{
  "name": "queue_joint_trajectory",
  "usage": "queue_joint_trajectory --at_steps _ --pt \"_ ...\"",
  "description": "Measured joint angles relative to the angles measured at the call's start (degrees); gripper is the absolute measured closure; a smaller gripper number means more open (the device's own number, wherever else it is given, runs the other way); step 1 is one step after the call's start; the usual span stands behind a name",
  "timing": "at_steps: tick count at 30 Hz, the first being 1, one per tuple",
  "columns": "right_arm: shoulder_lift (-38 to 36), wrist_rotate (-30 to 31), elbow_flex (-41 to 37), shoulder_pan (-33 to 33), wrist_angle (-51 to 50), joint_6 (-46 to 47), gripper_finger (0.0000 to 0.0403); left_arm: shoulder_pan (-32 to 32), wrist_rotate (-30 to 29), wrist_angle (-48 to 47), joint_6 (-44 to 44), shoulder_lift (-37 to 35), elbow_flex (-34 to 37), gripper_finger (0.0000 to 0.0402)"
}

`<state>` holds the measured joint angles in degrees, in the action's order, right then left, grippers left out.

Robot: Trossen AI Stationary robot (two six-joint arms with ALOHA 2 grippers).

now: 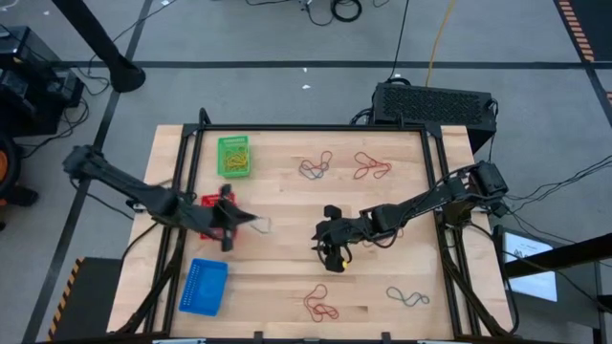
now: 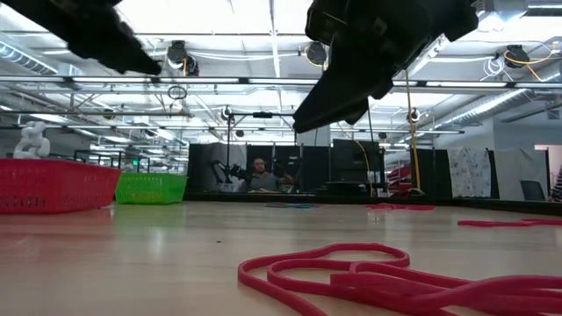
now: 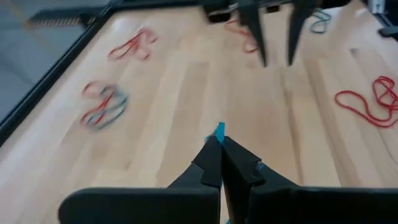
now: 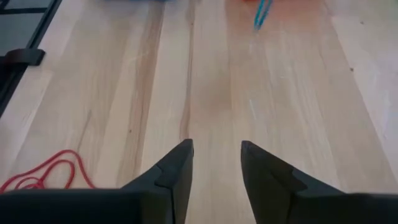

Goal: Sort rubber bands into baskets
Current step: Put the blue rubber band into the red bin

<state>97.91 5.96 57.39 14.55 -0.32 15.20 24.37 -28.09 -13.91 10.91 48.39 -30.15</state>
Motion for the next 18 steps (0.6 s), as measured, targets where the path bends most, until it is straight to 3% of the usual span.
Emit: queue_joint_trajectory --at_steps 4,8,13,18 --pt "0.0 0.0 0.0 0.0 0.0 -0.2 0.0275 0.1 0.0 -14.9 7.5 -10.9 -0.5 0.0400" --pt "0.0 0.0 0.0 0.0 -0.1 -1.0 0.0275 0.1 1.0 -30.4 14.7 -18.1 -5.9 0.0400" --pt "0.0 0.0 0.0 0.0 -0.3 -1.1 0.0275 0.1 1.4 -45.2 21.8 -21.8 -12.5 0.0400" --pt "0.0 0.0 0.0 0.0 -0.3 -1.0 0.0275 0.1 2.5 -53.4 30.0 -21.7 -11.2 0.0400"
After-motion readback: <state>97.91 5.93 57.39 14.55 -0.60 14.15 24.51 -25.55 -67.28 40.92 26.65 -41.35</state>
